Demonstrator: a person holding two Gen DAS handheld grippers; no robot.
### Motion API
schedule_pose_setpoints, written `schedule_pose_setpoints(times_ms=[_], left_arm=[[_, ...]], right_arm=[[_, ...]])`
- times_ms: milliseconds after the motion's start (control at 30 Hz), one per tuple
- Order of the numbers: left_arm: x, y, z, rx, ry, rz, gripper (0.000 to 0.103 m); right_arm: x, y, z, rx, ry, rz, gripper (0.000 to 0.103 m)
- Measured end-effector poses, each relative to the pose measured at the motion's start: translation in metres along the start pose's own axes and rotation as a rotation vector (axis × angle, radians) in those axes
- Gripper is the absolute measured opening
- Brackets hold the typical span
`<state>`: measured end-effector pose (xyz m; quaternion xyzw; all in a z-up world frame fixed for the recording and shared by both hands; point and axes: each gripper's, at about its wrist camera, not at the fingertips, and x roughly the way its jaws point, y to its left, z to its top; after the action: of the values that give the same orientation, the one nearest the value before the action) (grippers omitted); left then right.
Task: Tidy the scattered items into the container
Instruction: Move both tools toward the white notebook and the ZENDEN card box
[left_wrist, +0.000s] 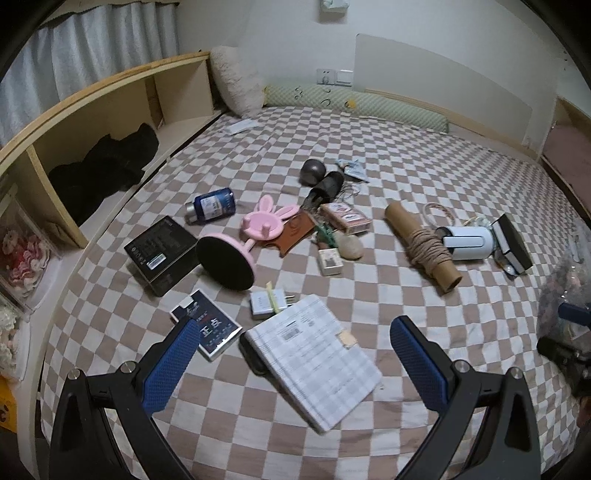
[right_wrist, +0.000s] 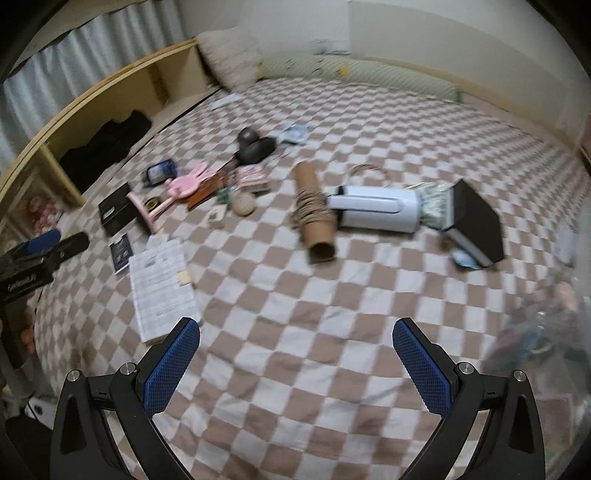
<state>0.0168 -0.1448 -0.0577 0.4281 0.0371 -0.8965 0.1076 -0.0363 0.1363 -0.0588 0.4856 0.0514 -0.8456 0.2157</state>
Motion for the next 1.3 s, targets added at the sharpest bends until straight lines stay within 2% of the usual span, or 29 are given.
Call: schedule_pose_setpoints(times_ms=[167, 367, 600, 967, 1167, 1300], left_arm=[[0.01, 0.011, -0.001, -0.014, 0.023, 0.031, 0.103], [0.018, 0.023, 0.001, -0.028, 0.032, 0.036, 0.103], [0.027, 0.035, 0.004, -0.06, 0.044, 0.044, 0.103], [0.038, 0.051, 0.018, -0.082, 0.025, 0.096, 0.103], [0.058, 0.063, 0.017, -0.019, 0.006, 0.215, 0.103], [0.084, 0.079, 0.009, -0.042, 0.05, 0.237, 0.103]], right_arm=[[0.026, 0.027, -0.003, -0.099, 0.03, 0.023, 0.103], [0.043, 0.06, -0.014, -0.242, 0.007, 0.039, 0.103], [0.072, 0.096, -0.021, -0.339, -0.009, 0.11, 0.103], [0.122, 0.151, -0.021, -0.373, 0.023, 0.185, 0.103], [0.137, 0.174, -0.019, -0.361, 0.009, 0.241, 0.103], [0.144, 0.184, -0.021, -0.38, -0.003, 0.235, 0.103]])
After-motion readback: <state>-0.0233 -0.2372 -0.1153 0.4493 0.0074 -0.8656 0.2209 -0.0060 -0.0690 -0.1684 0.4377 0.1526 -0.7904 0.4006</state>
